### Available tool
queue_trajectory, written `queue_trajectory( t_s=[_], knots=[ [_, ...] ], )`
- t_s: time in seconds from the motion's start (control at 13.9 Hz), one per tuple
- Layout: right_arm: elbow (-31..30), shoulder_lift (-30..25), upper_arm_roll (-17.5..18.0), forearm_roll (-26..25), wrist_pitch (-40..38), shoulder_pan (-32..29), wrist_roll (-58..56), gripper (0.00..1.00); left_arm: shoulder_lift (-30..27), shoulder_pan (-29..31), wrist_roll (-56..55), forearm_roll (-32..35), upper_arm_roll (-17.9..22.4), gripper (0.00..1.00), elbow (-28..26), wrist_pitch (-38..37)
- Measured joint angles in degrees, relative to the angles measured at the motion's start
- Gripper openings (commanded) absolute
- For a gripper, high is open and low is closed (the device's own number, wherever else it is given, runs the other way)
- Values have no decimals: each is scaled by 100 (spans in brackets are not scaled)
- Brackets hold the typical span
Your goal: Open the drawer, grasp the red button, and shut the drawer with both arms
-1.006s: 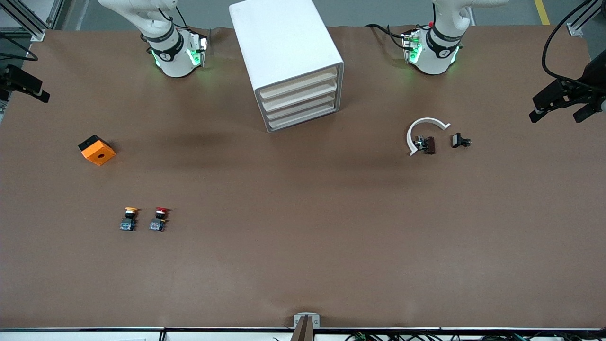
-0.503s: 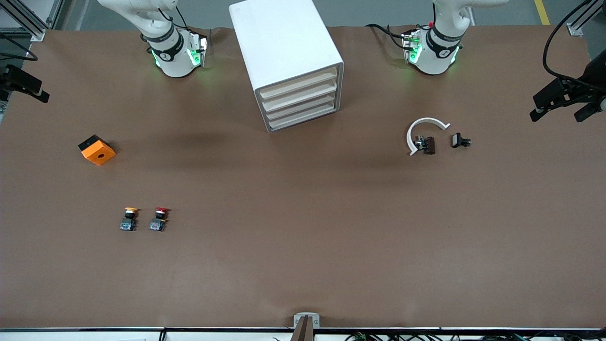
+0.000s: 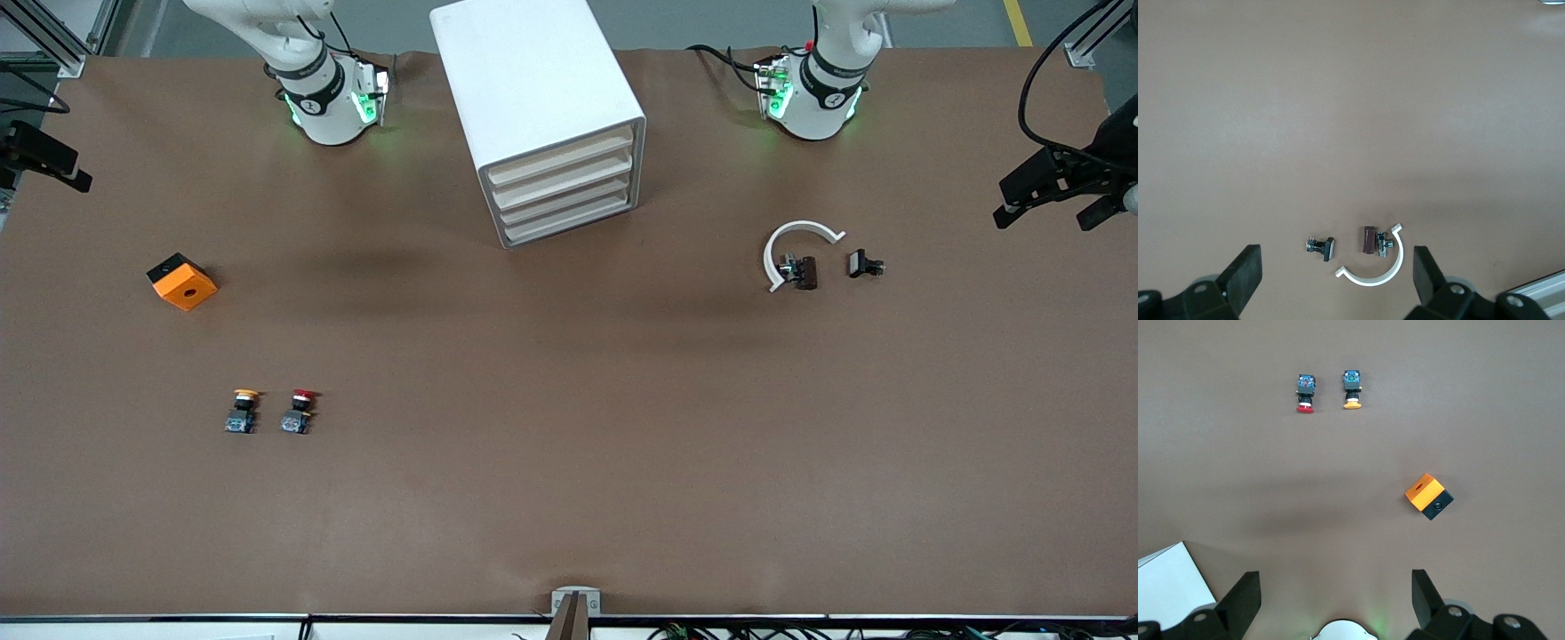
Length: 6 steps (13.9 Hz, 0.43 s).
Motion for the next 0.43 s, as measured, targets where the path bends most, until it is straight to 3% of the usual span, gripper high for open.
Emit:
queue_trajectory(
  t_s=[0.43],
  knots=[
    [78, 0, 8, 4, -71, 1, -2, 100, 2, 9, -87, 0, 0, 100, 0, -3]
  ],
)
